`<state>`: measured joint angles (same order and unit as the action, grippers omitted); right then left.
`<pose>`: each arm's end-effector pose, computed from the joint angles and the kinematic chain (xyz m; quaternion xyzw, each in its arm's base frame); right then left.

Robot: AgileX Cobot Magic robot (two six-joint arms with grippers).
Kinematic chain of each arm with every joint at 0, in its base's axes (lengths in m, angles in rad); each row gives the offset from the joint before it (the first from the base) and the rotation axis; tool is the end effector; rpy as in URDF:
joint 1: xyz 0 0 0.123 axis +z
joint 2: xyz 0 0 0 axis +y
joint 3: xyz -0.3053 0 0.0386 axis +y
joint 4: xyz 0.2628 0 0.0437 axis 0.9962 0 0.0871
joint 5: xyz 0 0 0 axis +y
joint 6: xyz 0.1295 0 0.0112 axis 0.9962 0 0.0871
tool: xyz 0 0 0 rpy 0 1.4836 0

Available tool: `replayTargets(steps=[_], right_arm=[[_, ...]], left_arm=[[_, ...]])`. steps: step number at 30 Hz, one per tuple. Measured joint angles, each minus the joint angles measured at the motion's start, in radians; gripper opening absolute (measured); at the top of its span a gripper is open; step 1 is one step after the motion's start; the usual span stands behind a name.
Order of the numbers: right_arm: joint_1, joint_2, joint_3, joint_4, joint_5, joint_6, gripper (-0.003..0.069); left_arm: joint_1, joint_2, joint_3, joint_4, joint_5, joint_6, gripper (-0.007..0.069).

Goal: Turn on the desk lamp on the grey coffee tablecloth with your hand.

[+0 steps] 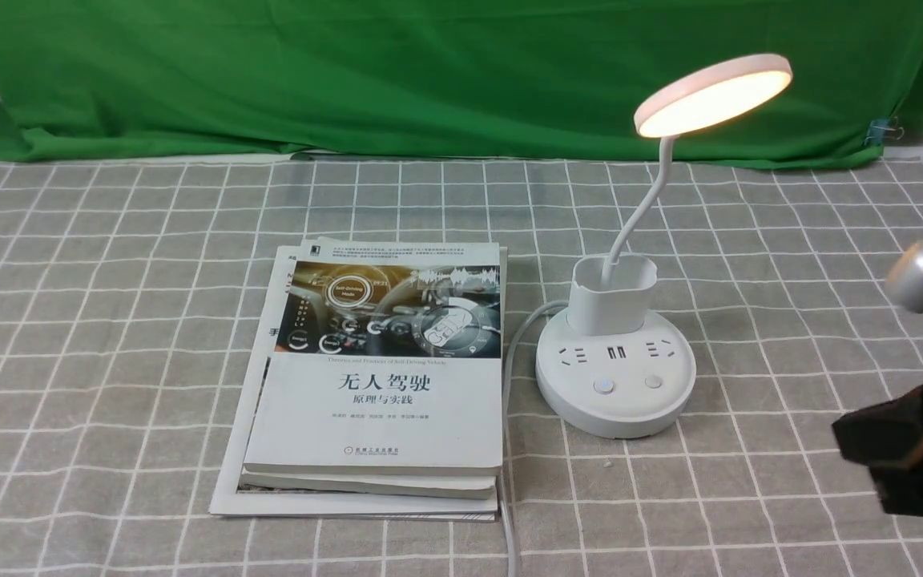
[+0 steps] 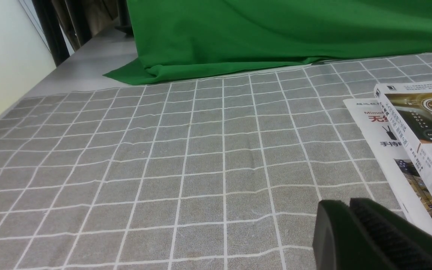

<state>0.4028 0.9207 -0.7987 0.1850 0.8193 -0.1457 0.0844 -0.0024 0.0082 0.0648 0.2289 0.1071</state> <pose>0.1748 0.0935 0.3043 -0.2185 0.9072 0.1294 0.3354 0.0857 0.0092 0.1839 0.0277 0.7566 0.0885 0.6472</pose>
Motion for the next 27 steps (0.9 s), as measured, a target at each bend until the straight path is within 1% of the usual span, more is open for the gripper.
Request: replayTargets(steps=[7,8,9,14,15,16,18,22,27], right_arm=[[0.0,-0.117,0.014,-0.007,-0.065,0.001,0.0062],[-0.021,-0.169,0.053,-0.01,-0.11,-0.004,0.0036],[-0.044,-0.208,0.087,-0.011,-0.146,-0.013,0.0029],[-0.205,-0.429,0.341,-0.019,-0.366,-0.079,0.0027],[-0.257,-0.511,0.427,-0.021,-0.422,-0.086,0.0027],[-0.264,-0.522,0.427,-0.021,-0.422,-0.086,0.0027],[-0.337,-0.652,0.566,-0.023,-0.503,-0.09,0.0027],[-0.4,-0.808,0.705,-0.03,-0.561,-0.112,0.0027],[-0.409,-0.91,0.8,-0.03,-0.567,-0.111,0.0027]], left_arm=[[0.0,0.0,0.0,0.0,0.0,0.0,0.0019],[0.0,0.0,0.0,0.0,0.0,-0.001,0.0019],[0.0,0.0,0.0,0.0,0.0,-0.001,0.0019],[0.0,0.0,0.0,0.0,0.0,0.0,0.0019],[0.0,0.0,0.0,0.0,0.0,0.0,0.0019],[0.0,0.0,0.0,0.0,0.0,0.0,0.0019],[0.0,0.0,0.0,0.0,0.0,0.0,0.0019],[0.0,0.0,0.0,0.0,0.0,0.0,0.0019],[0.0,0.0,0.0,0.0,0.0,0.0,0.0019]])
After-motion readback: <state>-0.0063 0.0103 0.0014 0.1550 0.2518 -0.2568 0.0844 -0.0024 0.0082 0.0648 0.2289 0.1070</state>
